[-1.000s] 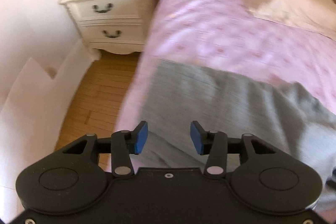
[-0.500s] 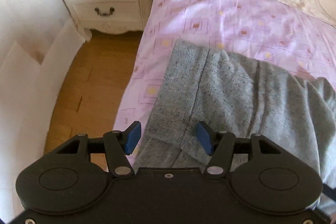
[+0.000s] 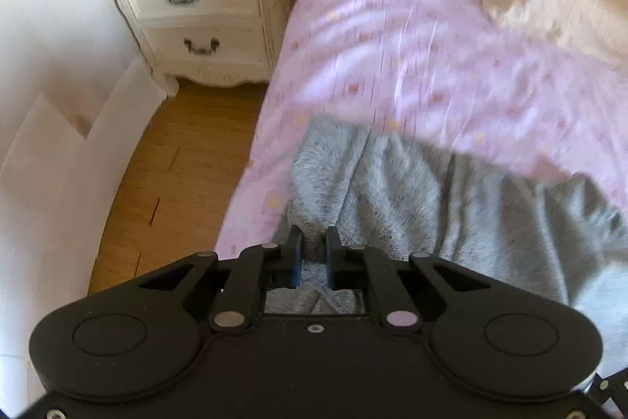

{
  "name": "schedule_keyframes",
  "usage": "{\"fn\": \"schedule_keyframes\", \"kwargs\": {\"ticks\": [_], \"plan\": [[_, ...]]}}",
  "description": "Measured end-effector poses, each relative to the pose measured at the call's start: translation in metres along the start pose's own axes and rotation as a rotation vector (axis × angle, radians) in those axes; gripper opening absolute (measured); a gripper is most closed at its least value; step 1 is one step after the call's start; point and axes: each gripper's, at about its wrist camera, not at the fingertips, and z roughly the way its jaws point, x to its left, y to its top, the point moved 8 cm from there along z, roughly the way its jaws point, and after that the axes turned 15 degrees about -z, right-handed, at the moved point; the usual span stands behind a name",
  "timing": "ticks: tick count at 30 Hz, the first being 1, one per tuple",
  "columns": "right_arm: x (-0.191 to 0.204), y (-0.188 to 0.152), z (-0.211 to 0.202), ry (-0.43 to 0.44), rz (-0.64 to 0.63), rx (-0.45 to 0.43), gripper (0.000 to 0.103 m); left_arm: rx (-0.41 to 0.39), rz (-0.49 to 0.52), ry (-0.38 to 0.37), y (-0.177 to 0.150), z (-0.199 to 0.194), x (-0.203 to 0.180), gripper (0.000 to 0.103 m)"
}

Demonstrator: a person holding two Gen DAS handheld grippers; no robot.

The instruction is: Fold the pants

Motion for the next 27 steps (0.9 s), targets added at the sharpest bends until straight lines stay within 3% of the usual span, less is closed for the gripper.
{"fn": "schedule_keyframes", "kwargs": {"ticks": [3,6,8,10,11,12,15,20,23,27], "plan": [[0.012,0.000,-0.002,0.049,-0.014,0.010,0.005,-0.043,0.007,-0.021,0.007,-0.032,0.006,0.014],[0.032,-0.016,0.022,0.080,-0.057,0.069,0.007,-0.053,0.004,-0.029,0.006,-0.048,0.017,0.013],[0.045,-0.028,0.038,0.121,-0.074,0.114,0.011,-0.041,0.032,0.020,0.000,-0.039,0.025,0.011],[0.049,-0.032,0.038,0.108,-0.100,0.097,0.011,0.002,0.072,0.091,-0.013,-0.019,0.029,0.011],[0.047,-0.030,0.032,0.113,-0.085,0.081,0.012,0.028,0.084,0.120,-0.019,-0.008,0.032,0.011],[0.042,-0.028,0.025,0.128,-0.047,0.065,0.020,0.036,0.086,0.147,-0.024,0.000,0.035,0.011],[0.018,-0.031,0.000,0.110,0.104,0.027,0.024,-0.029,0.082,0.170,-0.027,-0.008,0.030,0.012],[-0.025,-0.070,-0.025,-0.052,0.238,0.086,0.024,-0.100,0.162,0.046,-0.044,-0.034,-0.027,0.021],[-0.040,-0.098,-0.029,-0.111,0.302,0.168,0.024,-0.045,0.212,-0.064,-0.067,-0.026,-0.069,0.028],[-0.033,-0.113,-0.039,-0.110,0.293,0.235,0.024,0.045,0.254,-0.134,-0.107,-0.003,-0.111,0.029]]}}
